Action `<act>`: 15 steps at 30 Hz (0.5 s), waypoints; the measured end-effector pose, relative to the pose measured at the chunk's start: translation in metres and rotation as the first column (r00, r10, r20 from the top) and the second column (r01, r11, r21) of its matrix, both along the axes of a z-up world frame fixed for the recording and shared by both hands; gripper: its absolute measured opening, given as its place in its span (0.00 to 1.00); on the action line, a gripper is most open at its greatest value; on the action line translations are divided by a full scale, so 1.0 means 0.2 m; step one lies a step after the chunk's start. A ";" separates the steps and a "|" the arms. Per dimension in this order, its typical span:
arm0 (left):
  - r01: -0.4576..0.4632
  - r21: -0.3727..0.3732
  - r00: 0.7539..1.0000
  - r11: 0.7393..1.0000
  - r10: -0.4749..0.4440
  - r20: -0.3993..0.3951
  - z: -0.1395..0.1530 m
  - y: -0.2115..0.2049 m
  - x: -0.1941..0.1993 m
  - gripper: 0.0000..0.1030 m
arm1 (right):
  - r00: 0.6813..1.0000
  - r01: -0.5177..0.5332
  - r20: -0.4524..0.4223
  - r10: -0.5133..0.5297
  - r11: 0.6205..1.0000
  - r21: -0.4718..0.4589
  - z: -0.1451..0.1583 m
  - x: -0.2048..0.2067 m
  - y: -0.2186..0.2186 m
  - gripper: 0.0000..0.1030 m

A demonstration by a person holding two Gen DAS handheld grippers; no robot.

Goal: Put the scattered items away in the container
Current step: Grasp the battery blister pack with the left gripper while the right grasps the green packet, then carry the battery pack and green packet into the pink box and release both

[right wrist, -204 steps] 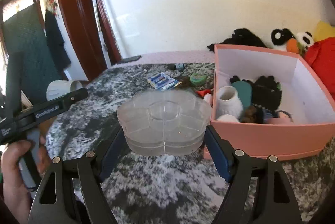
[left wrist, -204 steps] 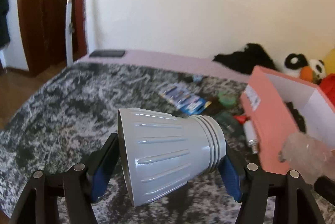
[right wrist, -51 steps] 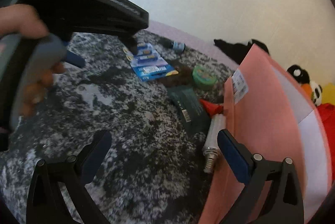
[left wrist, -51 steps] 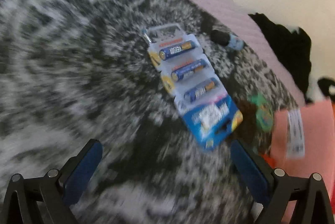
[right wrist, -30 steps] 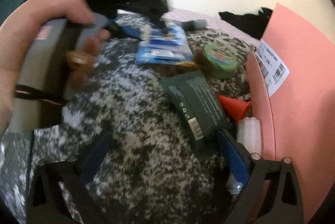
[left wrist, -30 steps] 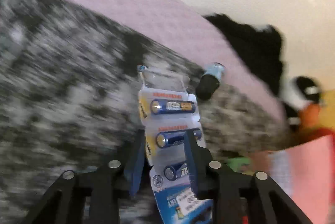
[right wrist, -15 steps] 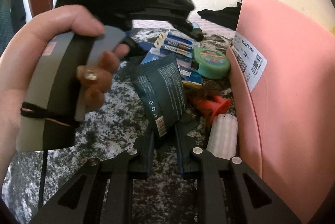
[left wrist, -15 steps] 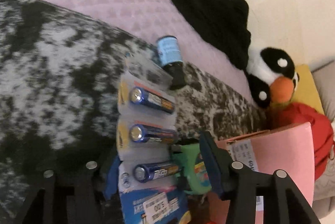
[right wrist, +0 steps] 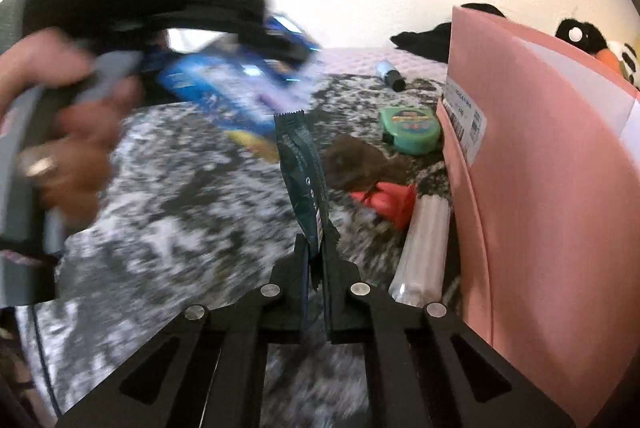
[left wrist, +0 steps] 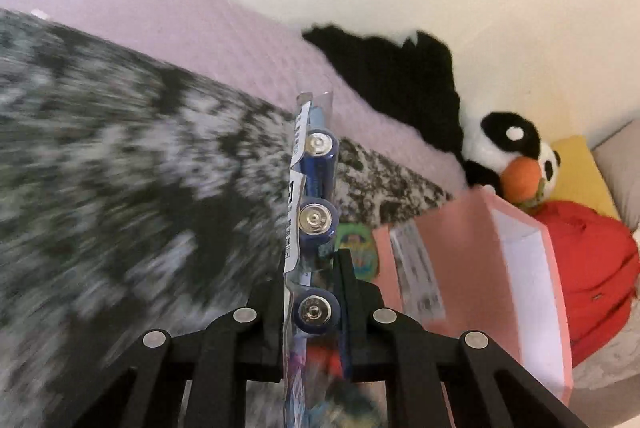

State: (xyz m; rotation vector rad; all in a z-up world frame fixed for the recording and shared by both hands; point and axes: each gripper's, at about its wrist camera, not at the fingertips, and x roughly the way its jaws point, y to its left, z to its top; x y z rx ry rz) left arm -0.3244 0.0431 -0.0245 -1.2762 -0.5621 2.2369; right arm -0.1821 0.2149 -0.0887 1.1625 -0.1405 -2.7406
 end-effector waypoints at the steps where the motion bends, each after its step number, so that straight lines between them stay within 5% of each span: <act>1: -0.013 -0.018 1.000 1.000 0.013 -0.020 0.04 -0.04 0.08 0.11 | 1.000 -0.012 -0.005 0.012 1.000 -0.003 0.04 0.04 0.00 0.04; 6: -0.092 -0.081 0.988 0.992 0.081 -0.135 0.21 -0.25 0.53 0.11 | 0.996 -0.073 -0.062 0.070 0.996 -0.057 0.23 0.39 -0.09 0.04; 15: -0.190 -0.136 0.939 0.972 0.139 -0.315 0.41 -0.29 1.04 0.11 | 0.968 -0.174 -0.206 0.146 0.977 -0.126 0.48 0.83 -0.16 0.05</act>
